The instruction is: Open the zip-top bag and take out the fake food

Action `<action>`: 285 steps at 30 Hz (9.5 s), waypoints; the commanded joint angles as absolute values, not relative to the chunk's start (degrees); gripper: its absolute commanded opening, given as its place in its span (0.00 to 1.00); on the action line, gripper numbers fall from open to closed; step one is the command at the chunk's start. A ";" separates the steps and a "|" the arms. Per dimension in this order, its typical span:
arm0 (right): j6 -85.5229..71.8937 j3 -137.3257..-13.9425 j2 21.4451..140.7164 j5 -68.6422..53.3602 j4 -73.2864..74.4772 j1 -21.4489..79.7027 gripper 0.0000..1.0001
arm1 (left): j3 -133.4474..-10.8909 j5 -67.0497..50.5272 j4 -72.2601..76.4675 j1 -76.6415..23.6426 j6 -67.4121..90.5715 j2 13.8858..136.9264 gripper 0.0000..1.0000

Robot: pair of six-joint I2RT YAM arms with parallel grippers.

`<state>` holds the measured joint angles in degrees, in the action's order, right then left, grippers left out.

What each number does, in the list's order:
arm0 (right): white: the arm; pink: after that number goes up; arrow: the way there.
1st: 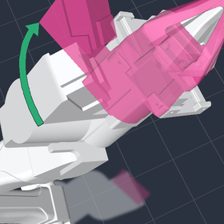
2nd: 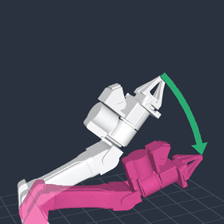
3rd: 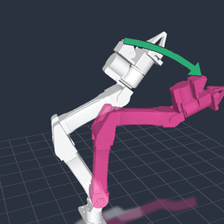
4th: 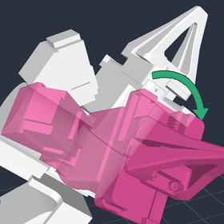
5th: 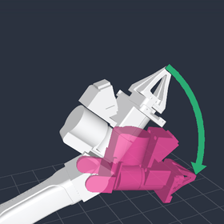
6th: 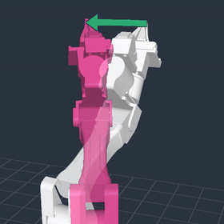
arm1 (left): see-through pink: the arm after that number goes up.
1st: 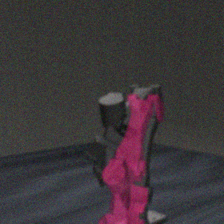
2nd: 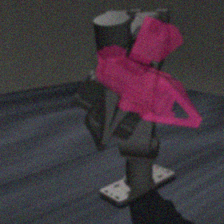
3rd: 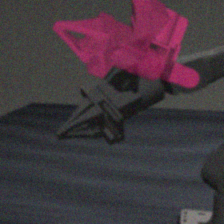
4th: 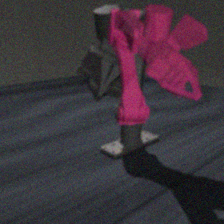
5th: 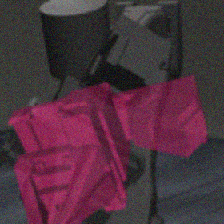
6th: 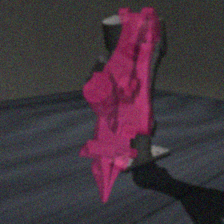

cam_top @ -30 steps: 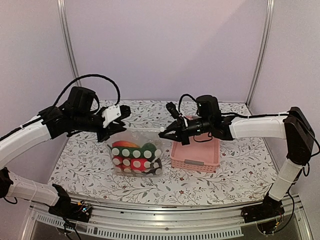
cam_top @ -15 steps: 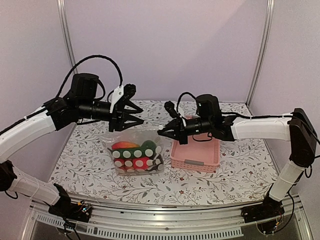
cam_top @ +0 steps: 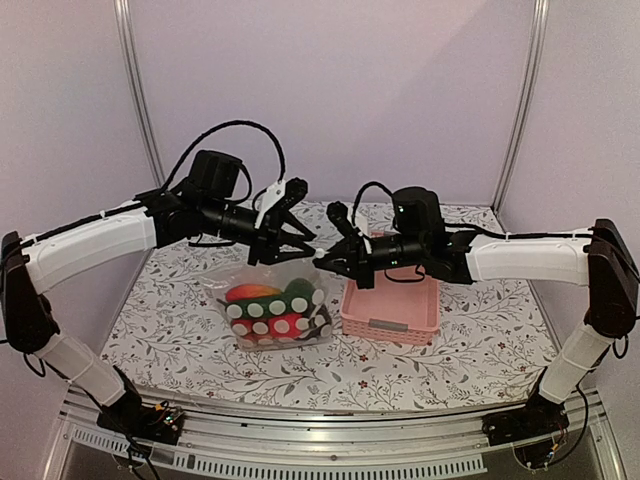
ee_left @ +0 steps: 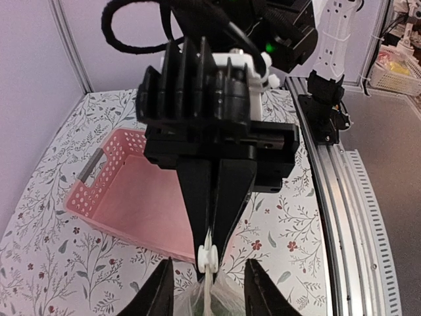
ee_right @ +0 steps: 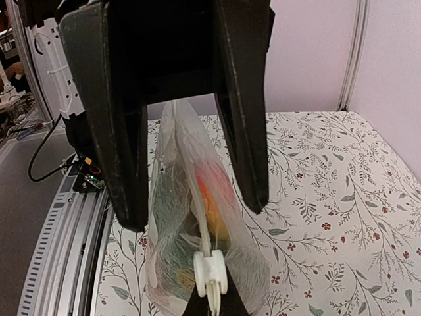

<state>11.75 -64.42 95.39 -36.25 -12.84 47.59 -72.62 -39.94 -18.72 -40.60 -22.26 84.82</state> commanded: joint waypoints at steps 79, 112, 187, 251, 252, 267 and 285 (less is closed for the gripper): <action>4.08 -75.41 109.31 -33.95 -28.58 35.59 0.00 | -47.84 -9.68 -37.05 -30.76 -0.18 50.92 0.13; 11.07 -73.99 106.14 -43.98 -22.74 37.79 0.00 | -83.70 -7.87 -43.21 -37.73 0.72 88.48 0.56; -45.10 -82.43 117.28 -47.90 -6.04 42.07 0.44 | -63.49 -5.08 -14.21 -41.08 35.69 84.68 0.00; -51.94 -85.81 123.47 -39.57 -4.57 44.08 0.17 | -59.67 -4.92 -12.21 -42.46 34.26 81.74 0.00; -51.88 -85.86 123.22 -39.51 -4.71 44.12 0.14 | -59.57 -4.80 -12.15 -42.45 34.31 81.78 0.00; -43.43 -83.27 112.34 -35.18 10.18 42.90 0.00 | -57.93 -4.07 -12.24 -42.45 34.44 83.09 0.00; -24.61 -84.71 110.20 -25.69 32.08 40.47 0.12 | -57.65 -3.90 -13.46 -45.00 32.65 83.24 0.00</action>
